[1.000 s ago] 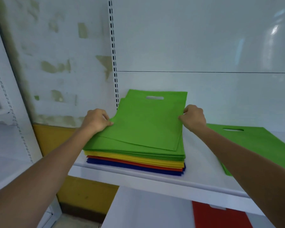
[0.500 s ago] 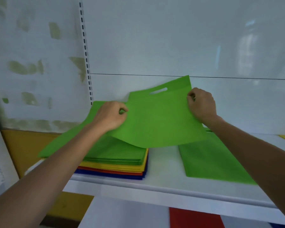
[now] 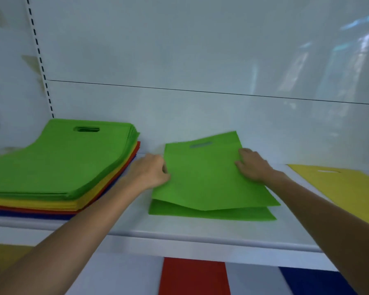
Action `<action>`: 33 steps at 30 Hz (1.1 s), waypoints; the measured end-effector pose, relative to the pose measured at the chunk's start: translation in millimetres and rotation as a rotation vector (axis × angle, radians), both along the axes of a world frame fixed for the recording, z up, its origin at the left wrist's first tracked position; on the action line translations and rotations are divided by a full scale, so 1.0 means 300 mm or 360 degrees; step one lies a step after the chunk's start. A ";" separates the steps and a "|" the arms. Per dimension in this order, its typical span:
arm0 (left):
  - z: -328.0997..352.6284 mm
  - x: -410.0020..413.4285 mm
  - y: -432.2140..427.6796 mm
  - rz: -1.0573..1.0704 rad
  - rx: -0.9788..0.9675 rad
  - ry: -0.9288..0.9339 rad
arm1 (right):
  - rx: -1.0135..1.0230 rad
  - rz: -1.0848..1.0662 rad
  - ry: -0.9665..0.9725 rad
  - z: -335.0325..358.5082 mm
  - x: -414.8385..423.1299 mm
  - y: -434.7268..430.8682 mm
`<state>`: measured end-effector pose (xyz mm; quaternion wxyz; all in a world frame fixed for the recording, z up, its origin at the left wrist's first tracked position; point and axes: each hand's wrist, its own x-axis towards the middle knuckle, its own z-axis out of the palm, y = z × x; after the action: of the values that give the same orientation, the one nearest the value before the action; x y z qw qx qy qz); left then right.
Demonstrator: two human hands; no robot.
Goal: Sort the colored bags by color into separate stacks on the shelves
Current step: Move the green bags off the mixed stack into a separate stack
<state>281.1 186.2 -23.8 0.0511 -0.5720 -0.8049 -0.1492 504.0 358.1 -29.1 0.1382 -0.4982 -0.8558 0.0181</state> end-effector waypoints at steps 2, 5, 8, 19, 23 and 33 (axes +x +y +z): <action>-0.046 0.019 0.003 0.0049 -0.0136 -0.0043 | -0.0216 -0.0010 -0.0167 -0.058 -0.002 0.006; -0.066 0.033 0.008 0.0082 -0.0235 -0.0169 | -0.0320 -0.0083 -0.0310 -0.095 -0.002 0.001; -0.055 0.040 0.012 0.0094 -0.0237 -0.0311 | -0.0297 -0.0083 -0.0233 -0.091 0.002 0.006; 0.013 0.013 0.023 0.0095 -0.0274 -0.0109 | -0.0047 -0.0201 -0.0191 -0.052 -0.039 -0.030; 0.166 -0.108 -0.044 0.0056 -0.0016 -0.0037 | 0.0096 -0.0107 0.0028 0.037 -0.129 -0.056; 0.221 -0.695 -0.402 0.0283 0.0068 -0.0169 | 0.0179 0.0138 0.0444 0.177 -0.567 -0.245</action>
<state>72.6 65.5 42.4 0.0335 -0.4884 -0.8508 -0.1912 334.0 284.5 24.0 0.2825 -0.4449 -0.8486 0.0453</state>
